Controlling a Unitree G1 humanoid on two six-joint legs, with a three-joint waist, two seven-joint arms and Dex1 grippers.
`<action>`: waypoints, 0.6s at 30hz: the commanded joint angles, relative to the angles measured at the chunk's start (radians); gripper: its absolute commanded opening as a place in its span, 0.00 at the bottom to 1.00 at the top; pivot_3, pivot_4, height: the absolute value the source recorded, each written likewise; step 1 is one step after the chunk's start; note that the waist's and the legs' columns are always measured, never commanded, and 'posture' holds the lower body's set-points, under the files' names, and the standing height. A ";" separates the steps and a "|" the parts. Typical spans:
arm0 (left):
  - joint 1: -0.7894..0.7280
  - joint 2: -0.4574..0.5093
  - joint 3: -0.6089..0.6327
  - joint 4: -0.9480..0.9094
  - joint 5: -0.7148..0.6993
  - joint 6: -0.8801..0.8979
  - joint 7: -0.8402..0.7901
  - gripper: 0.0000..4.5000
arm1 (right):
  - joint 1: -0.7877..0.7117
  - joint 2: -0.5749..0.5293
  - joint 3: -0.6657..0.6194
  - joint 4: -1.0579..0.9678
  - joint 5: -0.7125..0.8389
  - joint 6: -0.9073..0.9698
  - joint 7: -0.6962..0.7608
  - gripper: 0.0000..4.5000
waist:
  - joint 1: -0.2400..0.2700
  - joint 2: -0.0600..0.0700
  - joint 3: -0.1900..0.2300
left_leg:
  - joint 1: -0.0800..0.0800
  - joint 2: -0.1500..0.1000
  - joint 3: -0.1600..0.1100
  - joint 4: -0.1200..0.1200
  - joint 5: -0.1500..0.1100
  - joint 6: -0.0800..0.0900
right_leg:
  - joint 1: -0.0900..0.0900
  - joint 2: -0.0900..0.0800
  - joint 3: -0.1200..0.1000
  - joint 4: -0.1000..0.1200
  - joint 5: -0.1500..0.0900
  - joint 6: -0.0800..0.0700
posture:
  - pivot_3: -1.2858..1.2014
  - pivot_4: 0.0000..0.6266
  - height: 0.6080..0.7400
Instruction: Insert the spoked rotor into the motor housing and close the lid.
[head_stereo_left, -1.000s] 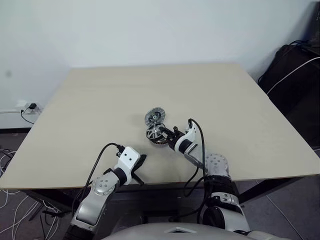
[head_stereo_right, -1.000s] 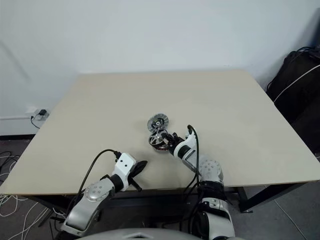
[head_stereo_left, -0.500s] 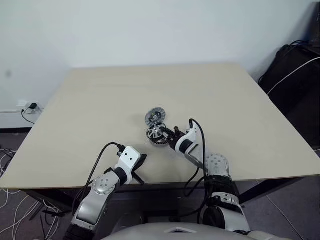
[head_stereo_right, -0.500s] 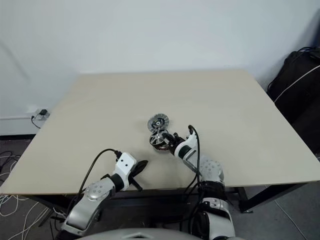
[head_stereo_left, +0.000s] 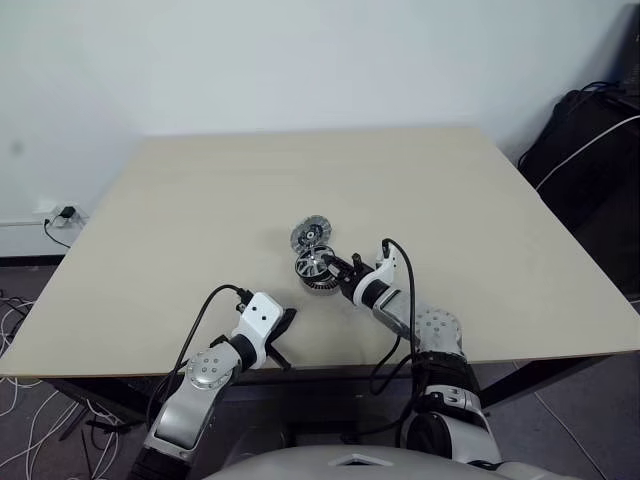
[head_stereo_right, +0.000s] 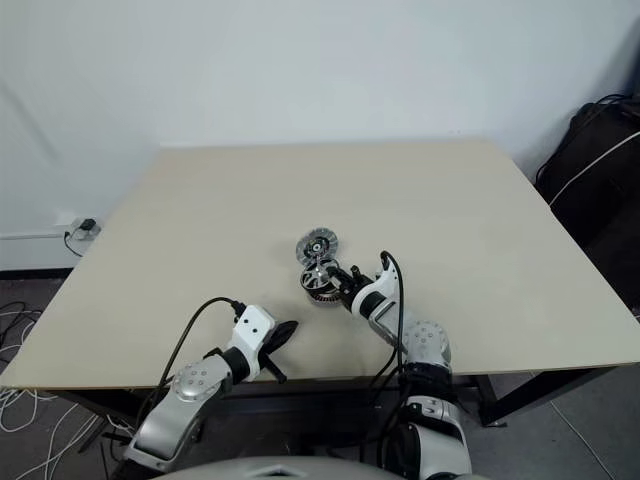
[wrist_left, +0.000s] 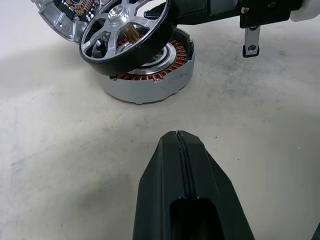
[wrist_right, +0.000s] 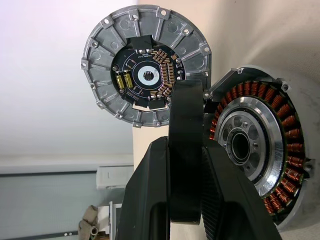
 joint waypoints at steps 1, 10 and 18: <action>-0.014 -0.006 0.002 -0.025 -0.009 0.000 -0.001 0.00 | 0.004 -0.016 -0.025 -0.001 -0.003 -0.006 -0.018 0.09 | 0.000 0.000 0.000 | 0.000 0.000 0.000 0.000 0.000 0.000 | 0.000 0.000 0.000 0.000 0.000 0.000 | 0.52 0.00 1.00; -0.015 -0.006 -0.001 -0.024 -0.009 0.000 -0.002 0.00 | 0.016 -0.022 -0.049 -0.009 0.029 0.007 -0.030 0.09 | 0.005 0.001 -0.001 | 0.000 -0.001 0.000 0.000 0.000 0.001 | 0.000 -0.001 0.000 0.000 0.000 0.000 | 0.52 0.00 1.00; -0.022 -0.008 -0.002 -0.018 -0.009 -0.001 -0.003 0.00 | 0.023 -0.033 -0.057 -0.016 0.026 0.006 -0.040 0.59 | -0.001 0.001 -0.003 | 0.001 -0.001 0.000 0.000 0.000 0.001 | 0.001 0.000 0.001 0.000 0.000 0.000 | 0.52 0.00 1.00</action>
